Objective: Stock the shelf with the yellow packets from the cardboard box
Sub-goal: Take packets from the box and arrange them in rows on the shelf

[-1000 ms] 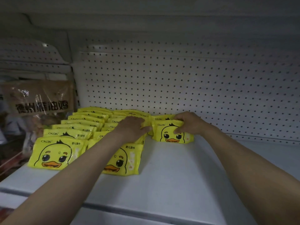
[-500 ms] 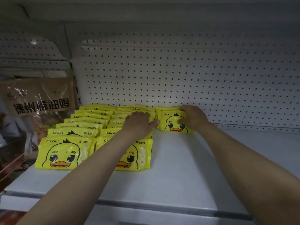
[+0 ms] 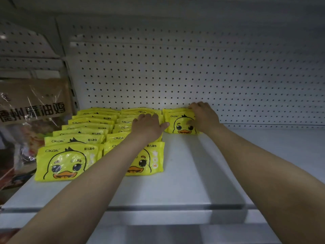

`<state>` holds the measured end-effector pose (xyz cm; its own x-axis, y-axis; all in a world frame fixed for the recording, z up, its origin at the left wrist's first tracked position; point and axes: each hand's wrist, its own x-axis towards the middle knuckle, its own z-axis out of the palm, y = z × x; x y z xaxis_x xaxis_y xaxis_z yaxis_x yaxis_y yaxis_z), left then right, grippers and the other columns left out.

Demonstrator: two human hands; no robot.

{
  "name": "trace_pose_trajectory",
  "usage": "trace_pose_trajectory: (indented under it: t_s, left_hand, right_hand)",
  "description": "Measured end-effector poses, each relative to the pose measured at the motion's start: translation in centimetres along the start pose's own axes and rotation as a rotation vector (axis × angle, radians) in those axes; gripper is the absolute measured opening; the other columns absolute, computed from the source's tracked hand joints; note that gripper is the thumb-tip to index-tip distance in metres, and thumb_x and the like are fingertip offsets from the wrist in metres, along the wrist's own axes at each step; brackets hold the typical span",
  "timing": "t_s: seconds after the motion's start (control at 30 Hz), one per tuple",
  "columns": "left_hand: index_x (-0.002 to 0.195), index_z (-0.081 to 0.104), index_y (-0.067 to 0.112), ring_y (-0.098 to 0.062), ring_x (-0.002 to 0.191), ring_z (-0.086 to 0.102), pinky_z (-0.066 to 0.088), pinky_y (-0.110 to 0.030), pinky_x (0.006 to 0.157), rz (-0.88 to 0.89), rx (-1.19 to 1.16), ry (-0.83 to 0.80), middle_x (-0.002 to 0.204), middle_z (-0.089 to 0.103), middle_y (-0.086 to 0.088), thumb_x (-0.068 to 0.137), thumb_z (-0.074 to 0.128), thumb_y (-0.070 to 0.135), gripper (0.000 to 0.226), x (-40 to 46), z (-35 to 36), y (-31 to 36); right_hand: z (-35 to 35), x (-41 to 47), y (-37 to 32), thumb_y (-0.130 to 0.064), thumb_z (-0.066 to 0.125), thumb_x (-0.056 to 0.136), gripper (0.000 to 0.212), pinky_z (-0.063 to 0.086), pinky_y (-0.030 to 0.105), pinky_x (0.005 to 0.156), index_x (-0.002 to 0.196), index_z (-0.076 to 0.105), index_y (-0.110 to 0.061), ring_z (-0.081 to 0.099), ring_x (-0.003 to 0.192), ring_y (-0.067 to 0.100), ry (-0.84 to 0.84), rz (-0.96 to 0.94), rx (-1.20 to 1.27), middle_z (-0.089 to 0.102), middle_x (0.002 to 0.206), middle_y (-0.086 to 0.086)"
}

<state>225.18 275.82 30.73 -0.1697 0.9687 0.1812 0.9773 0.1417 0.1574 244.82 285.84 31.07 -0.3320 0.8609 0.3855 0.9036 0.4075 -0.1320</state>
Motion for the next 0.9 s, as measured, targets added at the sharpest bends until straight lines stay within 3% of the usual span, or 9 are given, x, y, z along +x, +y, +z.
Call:
trace_pose_trajectory:
  t_s: [0.17, 0.5, 0.73, 0.9]
  left_hand:
    - [0.141, 0.041, 0.015, -0.034, 0.135, 0.034, 0.035, -0.048, 0.107, -0.024, -0.030, 0.013, 0.144, 0.044, -0.011, 0.093, 0.037, 0.064, 0.069, -1.9, -1.7, 0.5]
    - [0.130, 0.055, 0.020, -0.031, 0.120, 0.052, 0.049, -0.042, 0.091, -0.093, -0.176, 0.278, 0.127, 0.059, -0.011, 0.080, 0.073, 0.042, 0.057, -15.2, -6.7, 0.4]
    - [0.131, 0.054, 0.021, -0.034, 0.117, 0.051, 0.046, -0.042, 0.090, -0.197, -0.110, 0.325, 0.123, 0.058, -0.012, 0.079, 0.075, 0.040, 0.059, -29.6, -7.3, -1.1]
    - [0.136, 0.051, 0.021, -0.033, 0.122, 0.048, 0.043, -0.044, 0.098, -0.258, -0.022, 0.313, 0.131, 0.055, -0.012, 0.083, 0.071, 0.039, 0.059, -39.2, -8.0, -4.1]
  right_hand:
    - [-3.6, -2.1, -1.9, -0.040, 0.070, 0.086, 0.053, 0.041, 0.035, 0.090, 0.133, 0.052, -0.024, 0.044, 0.124, 0.026, -0.050, -0.072, 0.057, 0.052, 0.129, 0.008]
    - [-11.1, -12.1, -5.2, -0.046, 0.066, 0.087, 0.052, 0.042, 0.039, 0.101, 0.134, 0.053, -0.030, 0.049, 0.126, 0.025, -0.027, -0.268, 0.174, 0.049, 0.138, 0.006]
    - [-12.0, -22.3, -10.5, -0.050, 0.066, 0.087, 0.050, 0.041, 0.039, 0.104, 0.132, 0.054, -0.031, 0.047, 0.128, 0.024, -0.073, -0.473, 0.248, 0.048, 0.141, 0.002]
    - [-11.3, -28.8, -15.8, -0.046, 0.065, 0.088, 0.048, 0.039, 0.036, 0.106, 0.132, 0.054, -0.029, 0.045, 0.130, 0.022, -0.116, -0.594, 0.370, 0.050, 0.140, 0.002]
